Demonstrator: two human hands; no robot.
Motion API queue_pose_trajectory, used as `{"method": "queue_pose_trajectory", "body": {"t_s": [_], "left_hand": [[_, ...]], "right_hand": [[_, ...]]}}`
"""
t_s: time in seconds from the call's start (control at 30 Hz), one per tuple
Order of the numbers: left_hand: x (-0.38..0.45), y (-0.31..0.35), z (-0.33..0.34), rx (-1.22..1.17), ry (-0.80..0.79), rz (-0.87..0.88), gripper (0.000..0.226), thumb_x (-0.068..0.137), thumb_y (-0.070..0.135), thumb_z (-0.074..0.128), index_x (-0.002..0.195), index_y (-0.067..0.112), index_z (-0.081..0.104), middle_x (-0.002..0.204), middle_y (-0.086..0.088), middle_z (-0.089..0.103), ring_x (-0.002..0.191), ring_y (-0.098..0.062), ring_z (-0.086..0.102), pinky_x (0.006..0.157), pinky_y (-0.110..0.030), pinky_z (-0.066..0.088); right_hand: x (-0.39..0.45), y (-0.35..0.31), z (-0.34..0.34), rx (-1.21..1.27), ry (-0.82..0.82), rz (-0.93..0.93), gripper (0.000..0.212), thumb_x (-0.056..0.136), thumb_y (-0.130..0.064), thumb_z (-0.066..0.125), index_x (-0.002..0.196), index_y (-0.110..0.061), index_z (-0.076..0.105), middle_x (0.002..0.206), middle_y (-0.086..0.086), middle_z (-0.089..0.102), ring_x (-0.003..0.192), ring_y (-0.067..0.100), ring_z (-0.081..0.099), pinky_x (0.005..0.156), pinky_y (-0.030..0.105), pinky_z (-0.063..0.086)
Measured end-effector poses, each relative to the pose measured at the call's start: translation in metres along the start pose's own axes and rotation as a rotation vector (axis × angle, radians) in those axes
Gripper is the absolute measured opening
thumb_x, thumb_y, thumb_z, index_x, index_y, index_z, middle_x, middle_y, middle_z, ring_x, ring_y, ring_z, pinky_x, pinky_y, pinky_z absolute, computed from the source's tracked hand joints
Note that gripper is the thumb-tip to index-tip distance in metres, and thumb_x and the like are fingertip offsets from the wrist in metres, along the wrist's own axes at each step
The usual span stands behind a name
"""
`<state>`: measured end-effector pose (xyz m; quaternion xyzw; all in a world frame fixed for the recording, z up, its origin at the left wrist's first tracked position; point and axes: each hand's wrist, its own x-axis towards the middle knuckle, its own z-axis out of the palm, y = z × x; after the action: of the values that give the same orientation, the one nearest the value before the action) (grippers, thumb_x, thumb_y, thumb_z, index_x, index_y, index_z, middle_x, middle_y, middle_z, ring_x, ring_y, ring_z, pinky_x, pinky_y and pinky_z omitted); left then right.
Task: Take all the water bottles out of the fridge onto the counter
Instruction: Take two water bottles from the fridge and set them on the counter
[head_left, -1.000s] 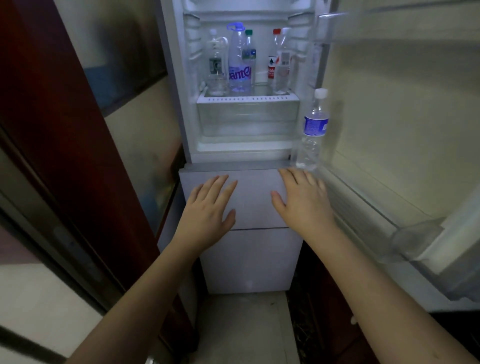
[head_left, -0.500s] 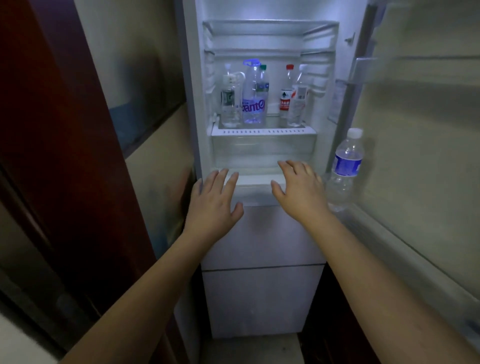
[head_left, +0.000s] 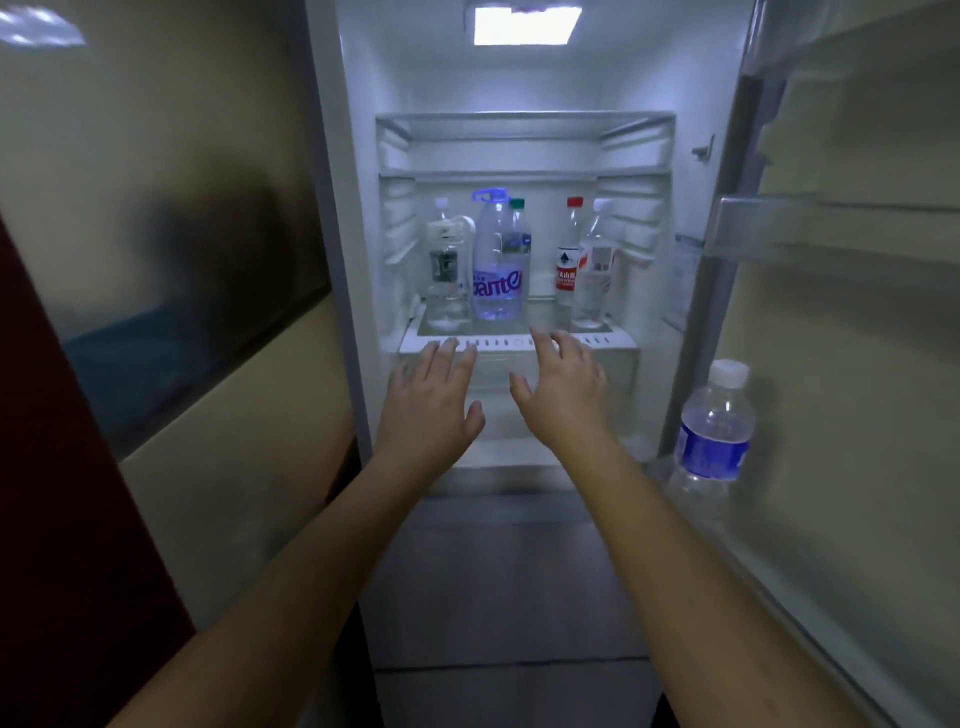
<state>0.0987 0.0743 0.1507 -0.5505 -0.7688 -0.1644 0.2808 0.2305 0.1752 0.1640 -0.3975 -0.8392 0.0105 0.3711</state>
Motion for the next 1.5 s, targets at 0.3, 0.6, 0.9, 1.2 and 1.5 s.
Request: {"method": "queue_pose_trajectory", "body": {"t_s": [0.3,0.6,0.9,1.2,1.5], "left_hand": [[0.066,-0.008,0.032,0.064,0.041,0.006,0.065,0.089,0.04,0.056,0.147,0.017,0.038,0.15,-0.009,0.042,0.139,-0.026,0.037,0.109,-0.046,0.032],[0.127,-0.033,0.059,0.1,0.123,-0.015,0.063,0.084,0.027,0.062,0.143,0.011,0.045,0.146,-0.014,0.047,0.137,-0.032,0.041,0.107,-0.053,0.036],[0.185,-0.071,0.107,0.038,0.087,-0.084,0.065,0.091,0.031,0.051,0.15,0.015,0.031,0.156,-0.011,0.032,0.145,-0.03,0.025,0.115,-0.051,0.022],[0.225,-0.074,0.144,0.0,0.101,-0.169,0.064,0.091,0.037,0.046,0.151,0.018,0.03,0.159,-0.009,0.026,0.147,-0.031,0.019,0.113,-0.055,0.02],[0.239,-0.065,0.162,-0.127,0.199,-0.343,0.093,0.088,0.045,0.054,0.155,0.009,0.001,0.16,-0.025,0.013,0.145,-0.041,0.021,0.112,-0.055,0.027]], "right_hand": [[0.078,-0.004,0.033,0.182,0.026,0.009,0.065,0.097,-0.044,0.048,0.153,-0.025,0.023,0.156,0.005,0.029,0.142,0.023,0.027,0.113,0.045,0.027],[0.141,0.003,0.081,0.166,0.012,0.046,0.067,0.098,-0.046,0.045,0.155,-0.025,0.017,0.159,0.006,0.024,0.145,0.024,0.022,0.116,0.045,0.025],[0.195,0.012,0.134,0.022,0.083,0.054,0.065,0.098,-0.043,0.044,0.154,-0.027,0.017,0.16,0.008,0.021,0.147,0.028,0.015,0.116,0.044,0.018],[0.248,0.018,0.166,-0.006,0.153,0.104,0.065,0.096,-0.041,0.05,0.153,-0.023,0.025,0.155,0.009,0.032,0.143,0.027,0.027,0.115,0.047,0.027],[0.279,0.026,0.18,-0.067,0.16,0.062,0.073,0.096,-0.046,0.047,0.156,-0.025,0.012,0.162,0.008,0.016,0.147,0.029,0.018,0.117,0.046,0.016]]}}
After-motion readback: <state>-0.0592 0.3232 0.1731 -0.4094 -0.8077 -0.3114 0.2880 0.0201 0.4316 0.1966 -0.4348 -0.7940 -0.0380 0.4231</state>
